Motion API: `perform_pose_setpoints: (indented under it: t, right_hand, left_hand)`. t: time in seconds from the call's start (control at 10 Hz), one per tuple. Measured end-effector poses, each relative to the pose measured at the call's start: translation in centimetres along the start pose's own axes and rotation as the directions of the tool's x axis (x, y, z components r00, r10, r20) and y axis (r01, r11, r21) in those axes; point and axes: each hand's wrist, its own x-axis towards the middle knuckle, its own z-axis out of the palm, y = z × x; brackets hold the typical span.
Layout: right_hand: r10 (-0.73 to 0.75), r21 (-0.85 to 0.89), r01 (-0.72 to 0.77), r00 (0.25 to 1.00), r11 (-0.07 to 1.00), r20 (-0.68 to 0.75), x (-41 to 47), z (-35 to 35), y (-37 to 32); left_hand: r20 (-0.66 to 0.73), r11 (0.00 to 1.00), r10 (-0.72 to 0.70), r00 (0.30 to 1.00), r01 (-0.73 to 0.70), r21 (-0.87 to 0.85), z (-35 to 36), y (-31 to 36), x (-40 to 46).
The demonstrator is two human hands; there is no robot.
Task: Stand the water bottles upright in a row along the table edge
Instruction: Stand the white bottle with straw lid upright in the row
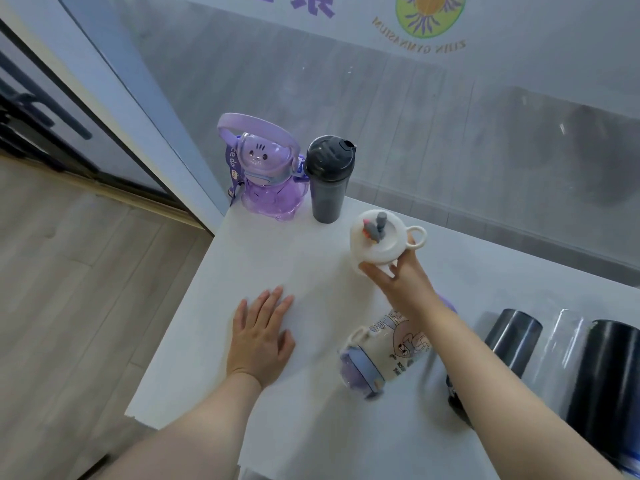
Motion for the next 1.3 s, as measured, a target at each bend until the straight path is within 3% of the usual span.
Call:
perform_pose_setpoints:
  t: [0.1,0.6,0.9,1.1,1.3]
  right_hand:
    - [0.033,0.065,-0.034,0.999,0.997,0.023,1.9,-0.7,0.3]
    - [0.039,0.036,-0.039,0.999,0.999,-0.002,7.7,-1.3,-1.5]
    - [0.111,-0.142,-0.104,0.993,0.984,0.039,5.1,-3.2,-0.5]
    - [0.058,-0.249,-0.053,0.998,0.967,0.013,-1.0,-3.5,-0.2]
    - [0.151,-0.071,-0.157,0.984,0.985,-0.093,0.9,-1.5,-1.2]
  left_hand:
    - [0.004,1.000,0.007,1.000,-0.007,0.009,0.1,-0.1,0.0]
    - [0.024,1.000,0.012,1.000,-0.012,0.001,0.0,-0.2,-0.1]
    - [0.042,1.000,0.002,0.999,-0.002,0.001,0.0,-0.2,0.0]
    - [0.041,1.000,-0.003,0.999,0.003,0.002,-0.1,0.0,0.0]
    - [0.030,1.000,-0.006,1.000,0.006,0.005,-0.3,0.1,-0.1]
